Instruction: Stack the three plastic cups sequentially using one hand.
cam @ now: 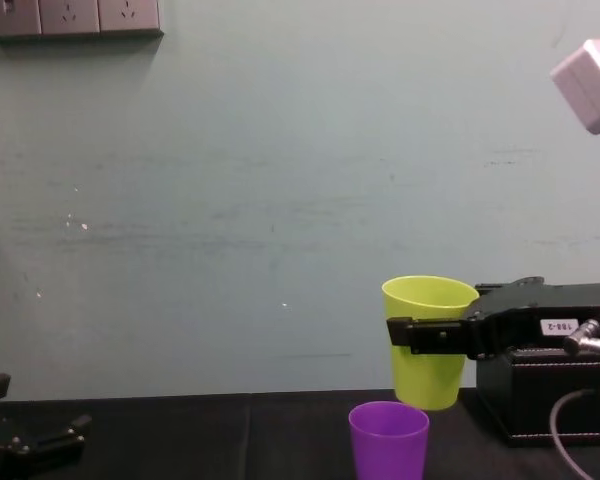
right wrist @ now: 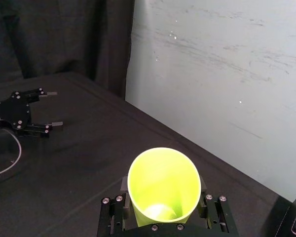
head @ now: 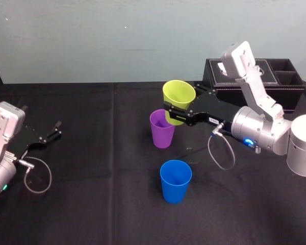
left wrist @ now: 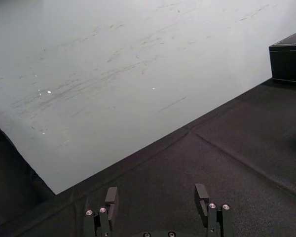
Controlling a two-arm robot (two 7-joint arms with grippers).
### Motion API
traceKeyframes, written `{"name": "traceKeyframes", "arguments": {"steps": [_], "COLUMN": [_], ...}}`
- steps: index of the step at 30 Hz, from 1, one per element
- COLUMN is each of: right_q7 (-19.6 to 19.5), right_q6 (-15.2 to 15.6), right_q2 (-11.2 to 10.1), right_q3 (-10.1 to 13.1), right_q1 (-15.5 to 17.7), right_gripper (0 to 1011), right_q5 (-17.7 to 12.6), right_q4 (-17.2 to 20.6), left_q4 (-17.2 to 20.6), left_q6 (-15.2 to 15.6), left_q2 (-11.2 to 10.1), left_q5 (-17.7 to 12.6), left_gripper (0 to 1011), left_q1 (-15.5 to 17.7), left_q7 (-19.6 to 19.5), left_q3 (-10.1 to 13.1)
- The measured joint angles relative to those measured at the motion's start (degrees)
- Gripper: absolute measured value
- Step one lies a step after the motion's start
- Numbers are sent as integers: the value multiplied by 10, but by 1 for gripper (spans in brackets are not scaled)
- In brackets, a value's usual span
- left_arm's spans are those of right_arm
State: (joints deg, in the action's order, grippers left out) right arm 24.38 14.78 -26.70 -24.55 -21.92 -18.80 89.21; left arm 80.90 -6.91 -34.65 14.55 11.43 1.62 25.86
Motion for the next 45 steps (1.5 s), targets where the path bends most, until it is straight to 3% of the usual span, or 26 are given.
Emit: {"name": "traceKeyframes", "arguments": {"steps": [17, 45], "right_q7": [5, 8], "right_q6": [-6, -15], "right_q2": [21, 42], "right_q3": [-15, -20], "right_q1": [-22, -32], "right_gripper": [743, 743], "right_q5": [16, 31], "right_q4": [-38, -76], "left_q4": [0, 0], "left_q6": [0, 0], "left_q2": [0, 0], "left_q5": [0, 0], "left_gripper": [1010, 1010], "left_q1": [0, 0], "left_q7": [0, 0], "left_q3": [0, 0]}}
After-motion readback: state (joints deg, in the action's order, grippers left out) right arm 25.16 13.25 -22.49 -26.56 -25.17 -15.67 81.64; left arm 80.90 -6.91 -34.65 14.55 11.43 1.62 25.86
